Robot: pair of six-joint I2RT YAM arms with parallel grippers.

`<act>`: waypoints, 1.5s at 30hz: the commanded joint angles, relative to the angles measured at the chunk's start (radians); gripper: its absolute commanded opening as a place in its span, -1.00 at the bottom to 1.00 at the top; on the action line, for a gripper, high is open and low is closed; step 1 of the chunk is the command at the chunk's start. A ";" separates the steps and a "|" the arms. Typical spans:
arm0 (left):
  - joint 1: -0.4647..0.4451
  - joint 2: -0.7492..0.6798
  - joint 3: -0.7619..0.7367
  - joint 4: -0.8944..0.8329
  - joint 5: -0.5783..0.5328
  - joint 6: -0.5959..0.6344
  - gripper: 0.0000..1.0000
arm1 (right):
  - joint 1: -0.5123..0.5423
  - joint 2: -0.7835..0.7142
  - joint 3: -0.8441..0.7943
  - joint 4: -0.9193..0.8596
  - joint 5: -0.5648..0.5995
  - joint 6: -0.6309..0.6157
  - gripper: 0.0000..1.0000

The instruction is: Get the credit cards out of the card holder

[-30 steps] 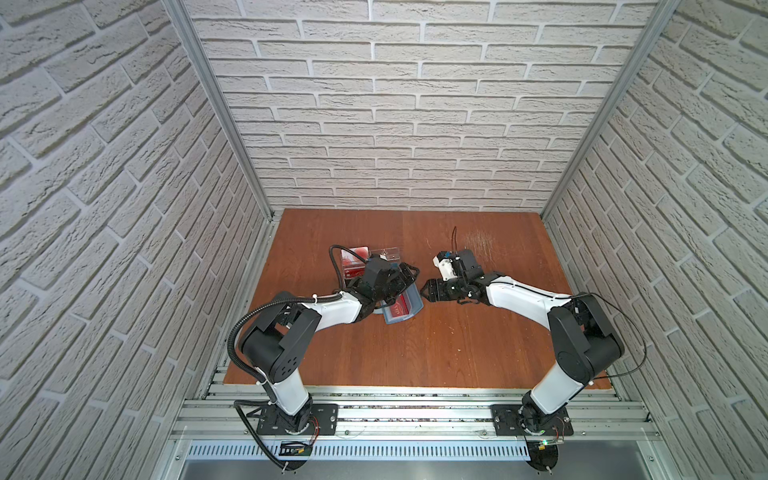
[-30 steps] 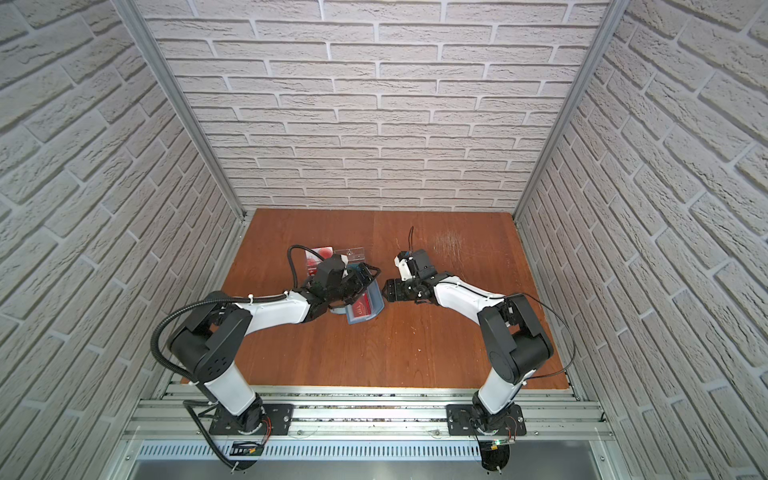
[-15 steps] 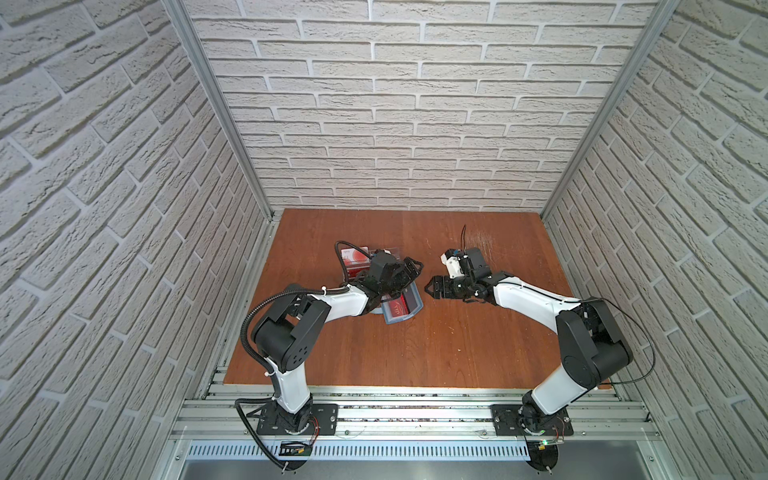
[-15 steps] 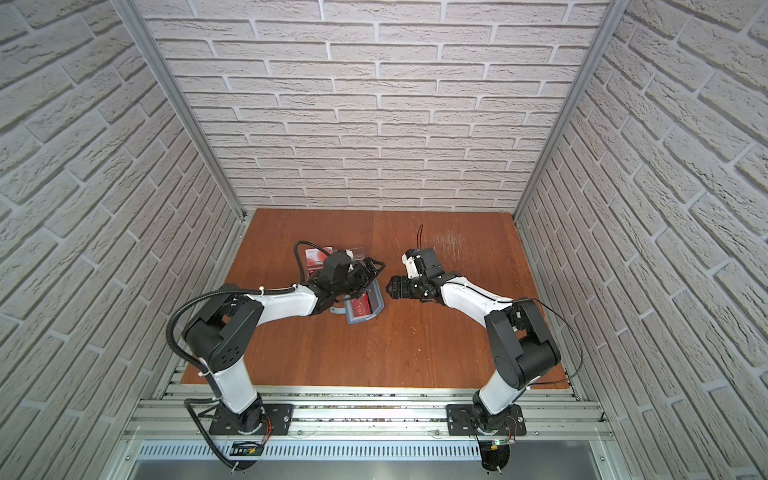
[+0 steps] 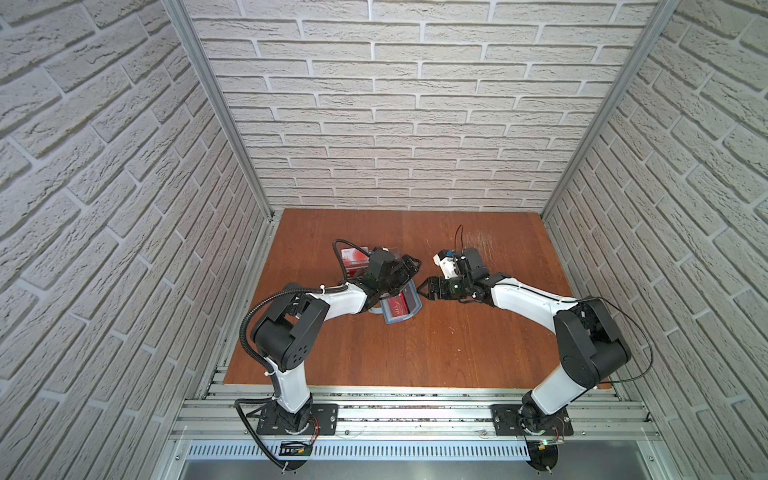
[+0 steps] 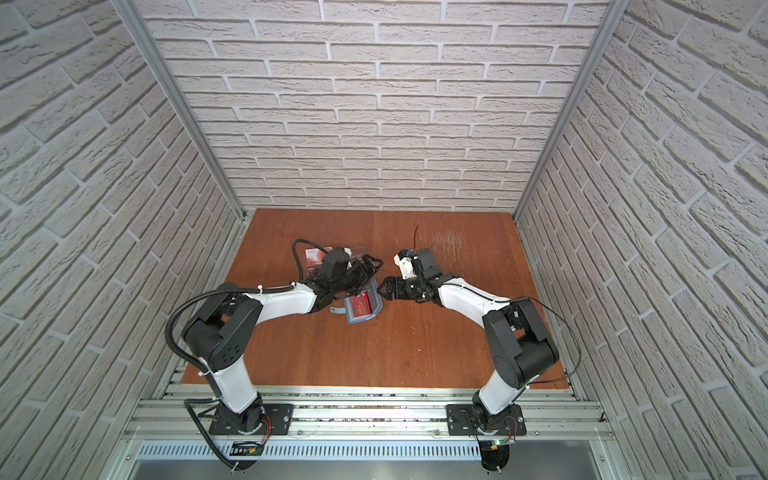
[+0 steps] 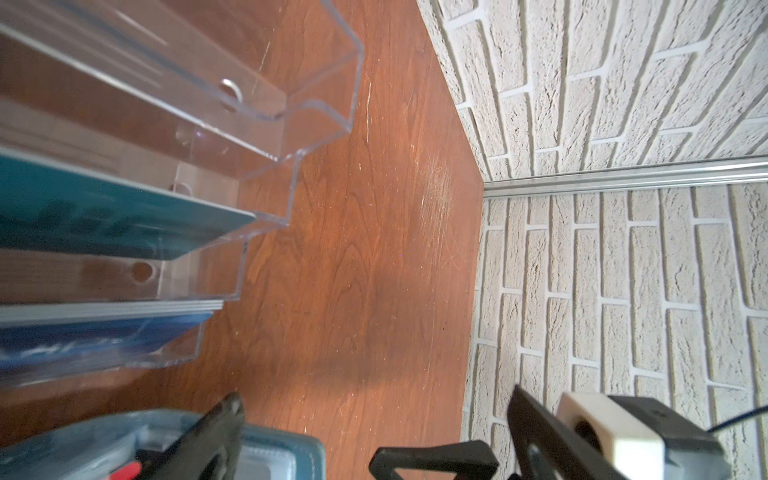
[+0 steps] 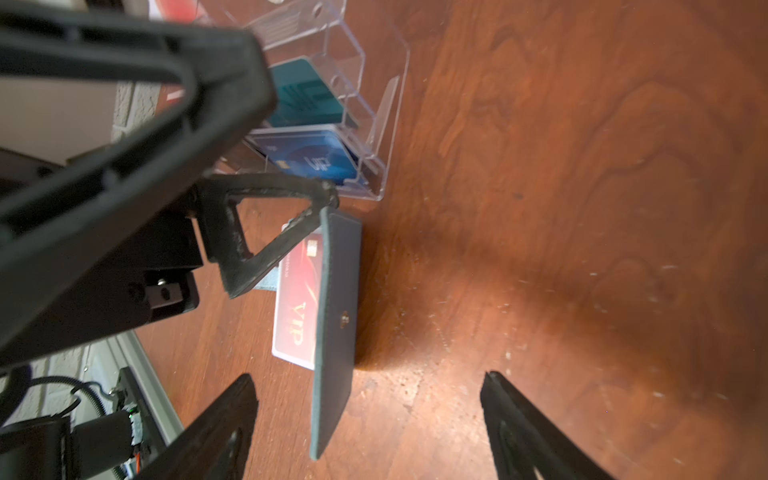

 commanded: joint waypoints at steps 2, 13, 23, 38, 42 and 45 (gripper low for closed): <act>0.002 0.007 -0.007 0.044 0.002 -0.016 0.96 | 0.014 0.022 0.022 0.010 -0.028 -0.006 0.71; 0.004 0.036 -0.017 0.079 0.002 -0.042 0.96 | 0.023 0.102 0.060 -0.012 -0.046 -0.001 0.45; 0.032 -0.031 -0.090 0.097 0.011 -0.049 0.96 | 0.023 0.158 0.090 -0.068 0.028 0.005 -0.05; 0.040 -0.143 -0.280 0.117 0.008 -0.032 0.96 | 0.043 0.171 0.133 -0.187 0.234 -0.018 -0.26; 0.040 -0.141 -0.313 0.133 0.006 -0.036 0.96 | 0.110 0.154 0.158 -0.216 0.332 -0.046 -0.29; 0.043 -0.141 -0.332 0.149 0.006 -0.042 0.96 | 0.159 0.158 0.184 -0.236 0.395 -0.062 -0.32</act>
